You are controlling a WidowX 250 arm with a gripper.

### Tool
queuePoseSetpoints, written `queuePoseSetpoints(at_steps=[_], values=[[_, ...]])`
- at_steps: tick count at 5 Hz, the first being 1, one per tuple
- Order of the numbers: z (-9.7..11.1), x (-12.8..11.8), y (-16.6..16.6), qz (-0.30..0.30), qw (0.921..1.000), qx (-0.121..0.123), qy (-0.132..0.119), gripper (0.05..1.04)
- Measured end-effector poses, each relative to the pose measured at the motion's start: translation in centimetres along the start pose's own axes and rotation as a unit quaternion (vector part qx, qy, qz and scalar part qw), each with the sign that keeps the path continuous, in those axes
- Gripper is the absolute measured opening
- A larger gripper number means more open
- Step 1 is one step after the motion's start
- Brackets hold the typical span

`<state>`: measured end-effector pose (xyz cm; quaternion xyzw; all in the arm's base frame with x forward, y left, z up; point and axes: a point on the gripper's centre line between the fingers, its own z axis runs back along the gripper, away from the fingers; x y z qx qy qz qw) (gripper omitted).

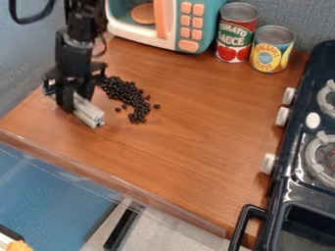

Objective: Sweep into pile

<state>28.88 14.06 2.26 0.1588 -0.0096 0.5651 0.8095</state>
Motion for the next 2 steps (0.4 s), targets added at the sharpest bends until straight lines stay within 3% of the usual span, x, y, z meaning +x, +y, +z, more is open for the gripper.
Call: queuePoseSetpoints(at_steps=[1, 2], values=[[-1.36, -0.45, -0.61, -0.015, 0.9987, 0.016, -0.046, 0.430], [-1.39, -0.31, -0.45, -0.015, 0.9985, 0.014, -0.052, 0.671]])
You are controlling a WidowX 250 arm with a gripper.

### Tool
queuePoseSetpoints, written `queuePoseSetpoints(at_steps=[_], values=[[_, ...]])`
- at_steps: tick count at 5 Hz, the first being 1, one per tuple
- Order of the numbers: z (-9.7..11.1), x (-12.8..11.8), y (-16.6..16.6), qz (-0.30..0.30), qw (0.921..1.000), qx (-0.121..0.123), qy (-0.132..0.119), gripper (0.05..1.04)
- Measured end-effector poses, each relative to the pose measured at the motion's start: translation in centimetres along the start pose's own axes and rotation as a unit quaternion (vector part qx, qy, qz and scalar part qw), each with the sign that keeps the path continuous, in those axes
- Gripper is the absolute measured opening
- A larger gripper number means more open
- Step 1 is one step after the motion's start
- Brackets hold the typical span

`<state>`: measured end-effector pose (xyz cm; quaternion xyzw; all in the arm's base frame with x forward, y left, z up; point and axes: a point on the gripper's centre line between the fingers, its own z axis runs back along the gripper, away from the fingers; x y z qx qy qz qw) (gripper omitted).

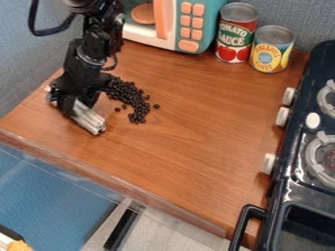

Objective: Sweep into pile

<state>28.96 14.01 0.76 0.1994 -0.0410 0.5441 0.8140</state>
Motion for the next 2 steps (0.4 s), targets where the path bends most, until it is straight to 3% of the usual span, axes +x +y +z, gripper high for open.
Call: queuePoseSetpoints(at_steps=[1, 2], values=[[0.7, -0.1, 1.1, 0.001, 0.9992, -0.022, 0.033, 0.896], [3.8, 1.1, 1.6, -0.020, 0.9986, -0.042, 0.026, 1.013]])
